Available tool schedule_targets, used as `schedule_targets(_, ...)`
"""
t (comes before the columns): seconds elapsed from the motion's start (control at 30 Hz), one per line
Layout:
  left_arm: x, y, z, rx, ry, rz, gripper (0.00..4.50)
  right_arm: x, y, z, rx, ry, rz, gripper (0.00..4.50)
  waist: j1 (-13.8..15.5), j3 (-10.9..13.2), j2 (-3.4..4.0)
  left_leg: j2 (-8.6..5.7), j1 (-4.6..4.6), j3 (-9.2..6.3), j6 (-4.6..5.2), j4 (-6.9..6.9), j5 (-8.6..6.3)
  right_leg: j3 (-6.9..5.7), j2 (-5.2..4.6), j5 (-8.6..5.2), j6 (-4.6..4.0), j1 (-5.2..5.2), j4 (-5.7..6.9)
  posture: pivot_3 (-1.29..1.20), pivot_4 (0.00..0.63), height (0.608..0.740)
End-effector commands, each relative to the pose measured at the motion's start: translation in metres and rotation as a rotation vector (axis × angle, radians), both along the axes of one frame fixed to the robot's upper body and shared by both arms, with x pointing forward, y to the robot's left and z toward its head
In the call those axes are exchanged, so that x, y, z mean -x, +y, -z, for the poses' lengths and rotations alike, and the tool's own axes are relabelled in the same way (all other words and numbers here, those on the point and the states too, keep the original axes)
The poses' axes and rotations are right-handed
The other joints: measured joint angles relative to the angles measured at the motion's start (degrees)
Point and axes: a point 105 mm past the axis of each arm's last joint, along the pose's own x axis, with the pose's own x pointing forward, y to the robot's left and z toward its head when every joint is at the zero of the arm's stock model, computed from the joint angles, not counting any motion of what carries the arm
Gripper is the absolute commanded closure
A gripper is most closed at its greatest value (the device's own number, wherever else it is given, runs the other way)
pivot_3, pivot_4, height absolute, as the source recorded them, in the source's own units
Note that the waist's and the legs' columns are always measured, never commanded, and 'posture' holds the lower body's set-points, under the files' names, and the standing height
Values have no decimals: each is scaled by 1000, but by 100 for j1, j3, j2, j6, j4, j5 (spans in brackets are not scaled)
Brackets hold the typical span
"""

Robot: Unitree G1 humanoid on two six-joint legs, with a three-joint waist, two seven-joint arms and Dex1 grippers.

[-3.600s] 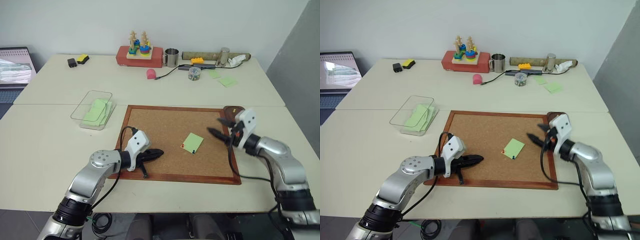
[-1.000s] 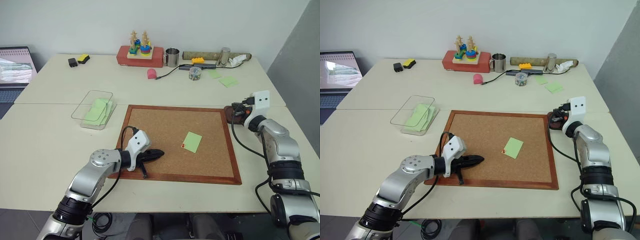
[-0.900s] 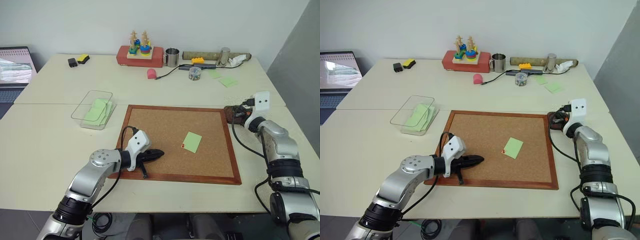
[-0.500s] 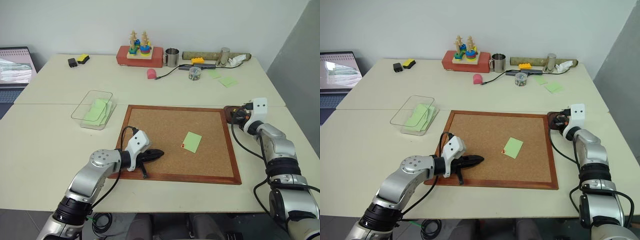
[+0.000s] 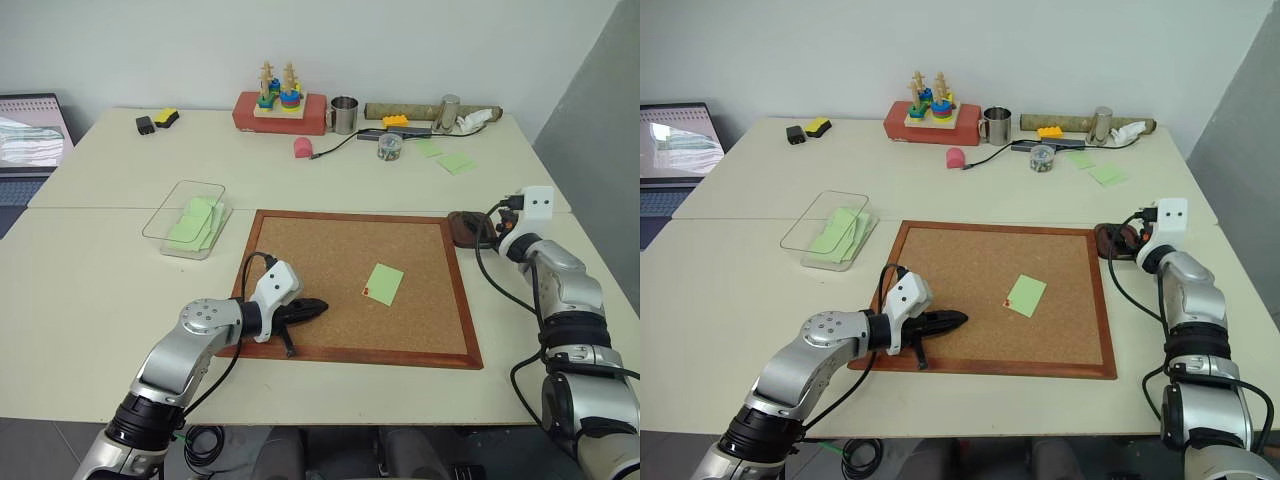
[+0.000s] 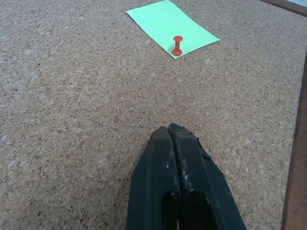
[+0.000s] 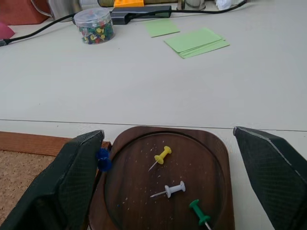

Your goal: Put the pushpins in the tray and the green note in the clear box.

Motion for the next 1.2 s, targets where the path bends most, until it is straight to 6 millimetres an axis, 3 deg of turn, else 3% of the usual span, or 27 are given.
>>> schedule_targets(0.03, 4, 1, 7, -19, 24, 3, 4500, -1, -6, -32, 26, -106, 9, 51, 0, 0, 0, 0, 0, 0, 0, 0, 0, 0, 0, 0, 0, 0, 0, 0, 150, 740)
schedule_targets(0.87, 7, 4, 7, -23, 29, -15, 4500, -8, -7, 9, 150, 20, 49, 51, -38, 0, 0, 0, 1, 1, 0, -1, 0, 2, 0, 0, 0, 0, -1, 0, 150, 740)
schedule_targets(1.2, 5, 3, 6, -21, 26, -14, 4500, -8, -9, -2, 129, -31, 59, 51, -51, 0, 0, 0, 1, 1, 0, -1, 0, 2, 0, 0, 0, 0, -1, 0, 150, 740)
